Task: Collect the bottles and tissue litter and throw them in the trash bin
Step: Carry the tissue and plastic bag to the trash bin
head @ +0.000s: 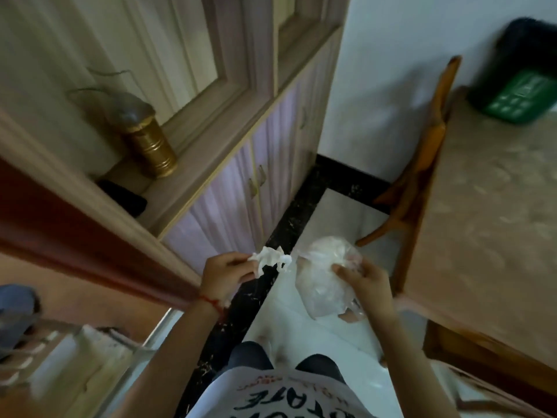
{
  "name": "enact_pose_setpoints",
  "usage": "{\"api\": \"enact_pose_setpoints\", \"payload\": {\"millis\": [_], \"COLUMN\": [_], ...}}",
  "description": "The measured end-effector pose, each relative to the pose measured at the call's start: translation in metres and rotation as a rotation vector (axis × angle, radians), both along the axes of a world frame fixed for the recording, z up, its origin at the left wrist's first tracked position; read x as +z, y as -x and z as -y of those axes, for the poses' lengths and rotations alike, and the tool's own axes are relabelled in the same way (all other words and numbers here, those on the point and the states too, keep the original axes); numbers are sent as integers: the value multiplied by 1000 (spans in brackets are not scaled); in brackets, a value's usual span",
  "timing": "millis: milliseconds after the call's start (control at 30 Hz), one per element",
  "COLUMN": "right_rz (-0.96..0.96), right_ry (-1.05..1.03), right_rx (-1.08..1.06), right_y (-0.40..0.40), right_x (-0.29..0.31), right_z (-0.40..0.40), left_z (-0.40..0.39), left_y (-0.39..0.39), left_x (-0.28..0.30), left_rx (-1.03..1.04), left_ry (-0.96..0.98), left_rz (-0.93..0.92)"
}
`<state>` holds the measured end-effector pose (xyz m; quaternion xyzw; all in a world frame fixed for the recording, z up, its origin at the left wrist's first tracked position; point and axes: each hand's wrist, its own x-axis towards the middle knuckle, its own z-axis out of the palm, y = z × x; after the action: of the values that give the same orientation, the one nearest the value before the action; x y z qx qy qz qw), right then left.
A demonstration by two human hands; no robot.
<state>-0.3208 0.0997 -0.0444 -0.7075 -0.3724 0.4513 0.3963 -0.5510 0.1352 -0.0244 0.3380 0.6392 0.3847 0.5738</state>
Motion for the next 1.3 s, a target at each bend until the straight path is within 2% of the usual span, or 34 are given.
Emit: {"api": "enact_pose_setpoints", "payload": {"millis": [233,533,1000,1300], "right_rz": [-56,-20,18,-67], "right_ry": [15,-14,-22,-46], "right_rx": [-254,-385,-382,-436], "right_y": [-7,-33,-139,-186], "right_x": [2,5,12,18], "right_z": [-4,-51,-227,-337], "left_z": [-65,-139,-315,-437], "left_y": [-17,-63,-165,-228], "left_x": [2,-3,-11,-8], "left_rx": [-235,-339,-321,-360], "left_ry": [-3,19,41,33], "left_rz": [-15,22,69,94]}}
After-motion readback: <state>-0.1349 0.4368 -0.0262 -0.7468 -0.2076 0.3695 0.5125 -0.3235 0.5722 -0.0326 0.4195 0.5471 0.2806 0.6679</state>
